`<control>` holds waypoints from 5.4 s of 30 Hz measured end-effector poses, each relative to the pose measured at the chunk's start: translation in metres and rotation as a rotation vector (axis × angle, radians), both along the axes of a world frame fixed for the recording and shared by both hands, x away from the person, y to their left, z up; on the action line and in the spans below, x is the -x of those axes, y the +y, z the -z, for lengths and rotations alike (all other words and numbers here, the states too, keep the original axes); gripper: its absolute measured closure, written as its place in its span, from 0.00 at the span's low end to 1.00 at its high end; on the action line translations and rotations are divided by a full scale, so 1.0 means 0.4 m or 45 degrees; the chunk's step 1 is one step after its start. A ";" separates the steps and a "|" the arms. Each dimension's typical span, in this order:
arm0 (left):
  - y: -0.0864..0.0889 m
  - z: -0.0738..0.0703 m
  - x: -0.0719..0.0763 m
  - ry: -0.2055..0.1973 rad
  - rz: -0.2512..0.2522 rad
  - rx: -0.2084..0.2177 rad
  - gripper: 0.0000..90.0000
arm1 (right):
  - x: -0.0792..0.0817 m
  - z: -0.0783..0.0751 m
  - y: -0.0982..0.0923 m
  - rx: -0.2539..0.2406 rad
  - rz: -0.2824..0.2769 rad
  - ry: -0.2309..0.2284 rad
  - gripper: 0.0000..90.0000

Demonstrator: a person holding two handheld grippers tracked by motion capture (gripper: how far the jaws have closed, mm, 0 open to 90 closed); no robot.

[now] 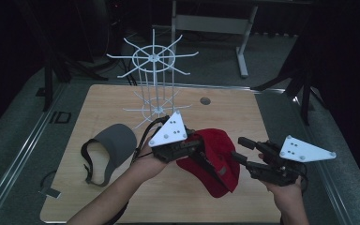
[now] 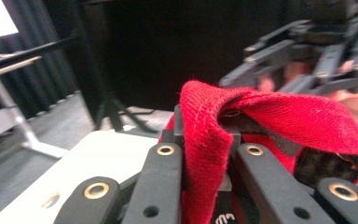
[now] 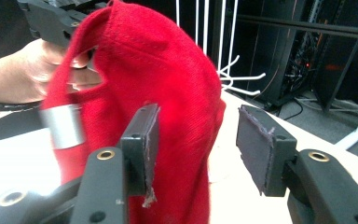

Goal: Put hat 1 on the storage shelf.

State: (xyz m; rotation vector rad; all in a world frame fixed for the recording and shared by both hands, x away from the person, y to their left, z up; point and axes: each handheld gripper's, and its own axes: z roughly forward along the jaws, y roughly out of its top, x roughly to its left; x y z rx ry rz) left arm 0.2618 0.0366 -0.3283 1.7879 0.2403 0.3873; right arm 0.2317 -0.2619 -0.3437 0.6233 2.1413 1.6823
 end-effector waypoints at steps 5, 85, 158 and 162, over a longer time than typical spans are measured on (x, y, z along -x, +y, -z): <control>-0.006 -0.001 0.003 0.013 0.034 -0.010 0.94 | -0.014 -0.010 0.020 0.022 -0.026 -0.024 0.61; 0.217 0.245 0.049 0.166 -0.278 0.030 0.16 | -0.035 -0.125 -0.036 -0.098 0.218 -0.061 0.99; 0.321 0.522 0.120 0.318 -0.469 -0.018 0.10 | -0.203 -0.147 0.117 -0.008 0.251 -0.022 0.96; 0.320 0.524 0.120 0.325 -0.470 -0.017 0.10 | -0.199 -0.135 0.102 -0.019 0.228 0.005 0.86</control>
